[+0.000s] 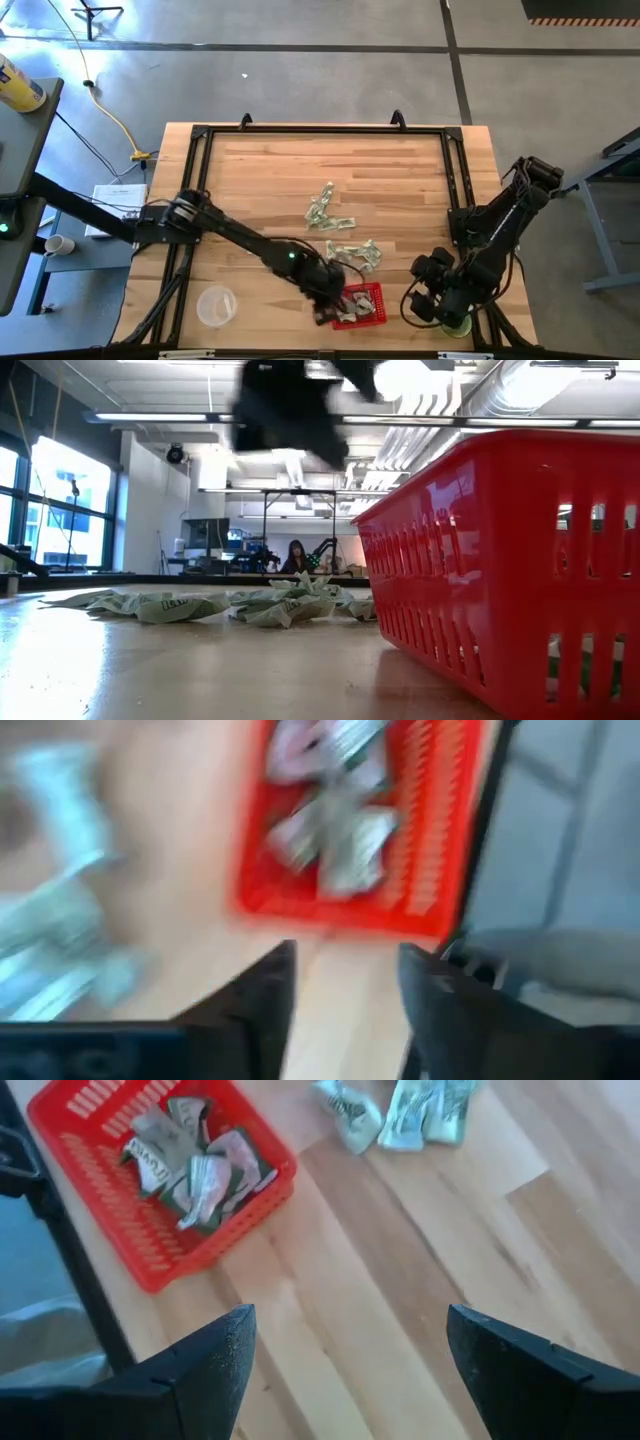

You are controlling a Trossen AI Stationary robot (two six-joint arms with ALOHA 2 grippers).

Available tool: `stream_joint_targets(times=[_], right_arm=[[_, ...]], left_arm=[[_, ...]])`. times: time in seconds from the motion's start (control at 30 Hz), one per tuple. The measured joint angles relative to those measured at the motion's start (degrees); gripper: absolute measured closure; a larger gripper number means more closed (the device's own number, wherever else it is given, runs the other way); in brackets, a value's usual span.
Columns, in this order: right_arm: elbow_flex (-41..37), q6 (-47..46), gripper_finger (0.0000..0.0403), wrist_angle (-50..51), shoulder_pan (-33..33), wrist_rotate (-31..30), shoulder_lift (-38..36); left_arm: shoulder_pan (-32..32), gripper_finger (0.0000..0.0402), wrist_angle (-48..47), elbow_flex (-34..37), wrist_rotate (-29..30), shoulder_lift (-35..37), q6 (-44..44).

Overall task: Pick and place items into bin
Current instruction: Put the white stevia packet into the red bin

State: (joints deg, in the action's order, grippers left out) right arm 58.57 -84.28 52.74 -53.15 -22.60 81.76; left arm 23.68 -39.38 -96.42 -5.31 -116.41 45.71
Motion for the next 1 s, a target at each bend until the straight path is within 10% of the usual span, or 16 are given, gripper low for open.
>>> stream_joint_targets(times=[0.23,0.37,1.0], right_arm=[[0.00,6.14,0.0086,1.24,5.70,0.71,0.00],[0.00,11.15,0.0086,1.63,9.62,1.45,0.00],[-0.24,24.24,0.0087,1.58,23.10,9.24,-0.39]], left_arm=[[0.67,0.0112,-36.12,2.06,14.93,6.24,-0.97],[-1.10,0.0121,-40.92,10.45,14.71,7.67,-1.99],[-1.99,0.0154,-2.11,52.28,8.36,26.07,-7.90]])
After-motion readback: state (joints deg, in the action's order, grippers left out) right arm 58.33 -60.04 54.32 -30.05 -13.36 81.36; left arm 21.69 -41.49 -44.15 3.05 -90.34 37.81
